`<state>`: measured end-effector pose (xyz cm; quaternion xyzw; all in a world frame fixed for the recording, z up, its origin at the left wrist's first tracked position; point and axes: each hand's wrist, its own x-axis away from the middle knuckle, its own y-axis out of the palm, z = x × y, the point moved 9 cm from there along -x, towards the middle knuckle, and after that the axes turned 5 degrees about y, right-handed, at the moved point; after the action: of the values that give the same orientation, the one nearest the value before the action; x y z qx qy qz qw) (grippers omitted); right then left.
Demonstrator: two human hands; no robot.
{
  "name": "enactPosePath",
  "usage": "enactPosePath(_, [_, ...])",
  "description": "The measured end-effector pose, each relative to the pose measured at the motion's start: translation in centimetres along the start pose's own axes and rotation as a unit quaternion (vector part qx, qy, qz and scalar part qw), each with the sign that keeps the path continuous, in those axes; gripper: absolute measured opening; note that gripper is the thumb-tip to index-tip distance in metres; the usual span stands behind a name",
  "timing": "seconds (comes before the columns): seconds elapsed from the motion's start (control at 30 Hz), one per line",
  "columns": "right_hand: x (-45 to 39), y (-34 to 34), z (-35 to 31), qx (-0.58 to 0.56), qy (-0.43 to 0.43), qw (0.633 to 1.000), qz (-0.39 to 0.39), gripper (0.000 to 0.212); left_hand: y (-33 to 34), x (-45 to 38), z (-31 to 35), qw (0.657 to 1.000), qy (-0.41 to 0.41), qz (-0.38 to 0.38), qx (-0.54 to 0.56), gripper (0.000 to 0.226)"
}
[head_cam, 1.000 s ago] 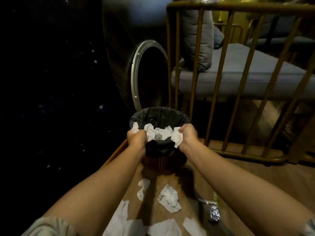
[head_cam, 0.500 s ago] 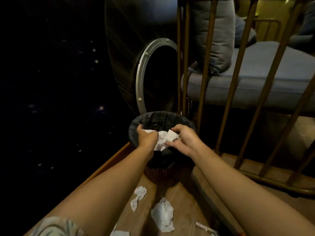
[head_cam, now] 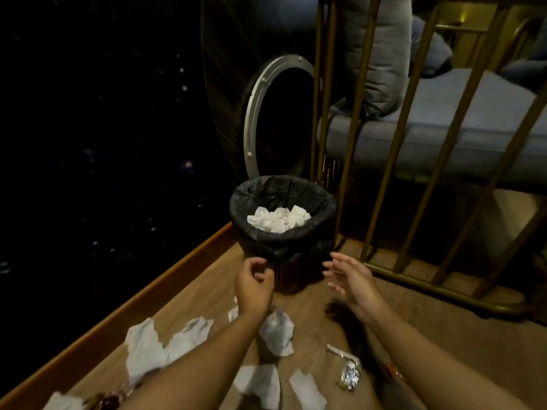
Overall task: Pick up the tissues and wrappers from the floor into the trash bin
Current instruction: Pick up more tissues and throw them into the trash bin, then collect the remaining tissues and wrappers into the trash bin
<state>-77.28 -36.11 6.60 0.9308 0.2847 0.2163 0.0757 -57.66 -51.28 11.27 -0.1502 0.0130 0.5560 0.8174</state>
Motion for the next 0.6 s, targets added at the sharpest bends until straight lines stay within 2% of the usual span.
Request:
enactPosePath(0.07, [1.2, -2.9, 1.4, 0.017, -0.004, 0.999, 0.030, 0.013, 1.1, 2.2, -1.6, 0.999, -0.008, -0.045, -0.022, 0.016])
enactPosePath(0.2, [4.3, -10.1, 4.0, 0.104, -0.042, 0.983, 0.148, 0.012, 4.1, 8.0, -4.8, 0.982, -0.064, -0.175, -0.029, 0.014])
enactPosePath(0.3, [7.2, -14.7, 7.3, 0.200, -0.053, 0.953, 0.220, 0.018, 6.1, 12.9, -7.9, 0.965, -0.076, -0.249, -0.043, 0.018])
enactPosePath(0.37, [9.1, -16.3, 8.9, 0.282, -0.073, 0.927, 0.236, 0.021, 6.9, 16.1, -9.7, 0.954, -0.072, -0.282, -0.069, 0.009])
enactPosePath(0.43, [10.6, -16.9, 9.7, 0.337, -0.103, 0.905, 0.238, 0.023, 7.7, 18.2, -10.6, 0.949, -0.028, -0.294, -0.110, 0.013])
enactPosePath(0.5, [11.4, -17.4, 10.2, 0.389, -0.140, 0.879, 0.238, 0.022, 8.1, 19.3, -10.5, 0.951, 0.035, -0.275, -0.136, 0.021])
enactPosePath(0.6, [11.4, -17.8, 11.6, 0.500, -0.175, 0.819, 0.219, 0.007, 8.7, 20.2, -10.3, 0.957, 0.096, -0.234, -0.144, 0.031])
